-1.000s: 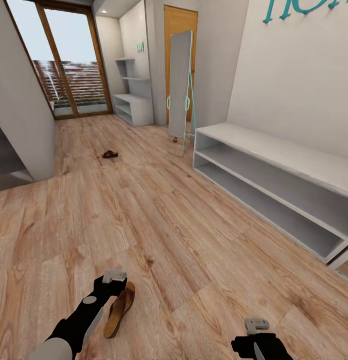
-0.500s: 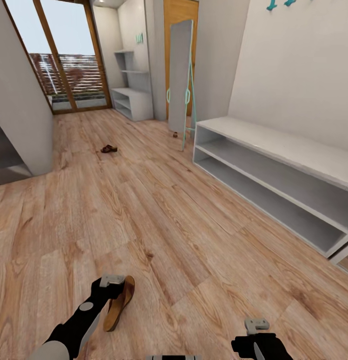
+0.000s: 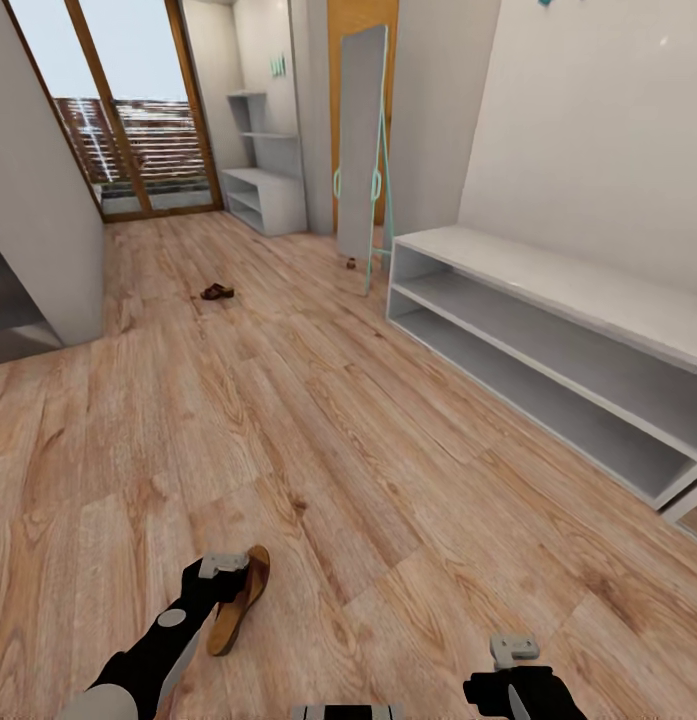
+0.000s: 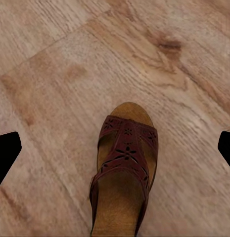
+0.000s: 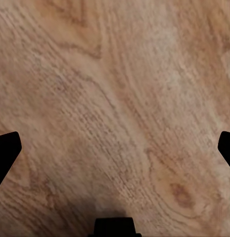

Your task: Pick up the two gym shoes and the two sandals from the corridor floor and place them onto the hallstand (shoe rack) in the corridor, making sure they are on the rack and not on the floor. Arrange them so the two gym shoes are next to each other and the two sandals are next to each other.

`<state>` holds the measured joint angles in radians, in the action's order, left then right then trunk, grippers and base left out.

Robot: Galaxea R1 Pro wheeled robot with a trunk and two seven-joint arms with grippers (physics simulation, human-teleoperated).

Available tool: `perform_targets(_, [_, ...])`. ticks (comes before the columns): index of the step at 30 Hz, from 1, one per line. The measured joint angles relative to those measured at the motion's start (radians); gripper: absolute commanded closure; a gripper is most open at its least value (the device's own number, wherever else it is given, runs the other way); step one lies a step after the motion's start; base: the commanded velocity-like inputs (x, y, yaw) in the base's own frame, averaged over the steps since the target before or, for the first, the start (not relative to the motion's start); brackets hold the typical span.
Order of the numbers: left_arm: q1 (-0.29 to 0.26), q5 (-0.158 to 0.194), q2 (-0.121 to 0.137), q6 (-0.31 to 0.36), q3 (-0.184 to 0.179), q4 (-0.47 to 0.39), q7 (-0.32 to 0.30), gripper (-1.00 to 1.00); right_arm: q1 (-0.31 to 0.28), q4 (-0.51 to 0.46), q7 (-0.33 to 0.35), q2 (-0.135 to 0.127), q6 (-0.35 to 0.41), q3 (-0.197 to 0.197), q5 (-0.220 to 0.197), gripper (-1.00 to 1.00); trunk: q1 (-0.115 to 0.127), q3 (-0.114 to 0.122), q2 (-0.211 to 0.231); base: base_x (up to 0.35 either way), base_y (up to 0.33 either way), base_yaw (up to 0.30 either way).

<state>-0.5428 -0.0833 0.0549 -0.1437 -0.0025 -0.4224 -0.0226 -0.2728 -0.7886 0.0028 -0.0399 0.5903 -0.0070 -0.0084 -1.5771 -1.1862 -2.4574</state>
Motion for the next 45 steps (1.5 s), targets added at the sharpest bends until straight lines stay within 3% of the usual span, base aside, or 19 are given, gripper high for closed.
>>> perform_targets(6, [0.000, 0.000, 0.001, 0.000, 0.001, 0.000, 0.000, -1.00, 0.000, 0.000, 0.000, 0.000, 0.000, 0.000, 0.000, -1.00, -0.023, -0.028, -0.042, 0.000, 0.000, 0.000])
perform_targets(45, [0.000, 0.000, 0.013, -0.002, 0.000, 0.000, 0.000, -1.00, 0.000, 0.000, 0.000, 0.000, 0.000, 0.000, 0.000, -1.00, -0.041, -0.243, -0.051, 0.000, 0.000, 0.000])
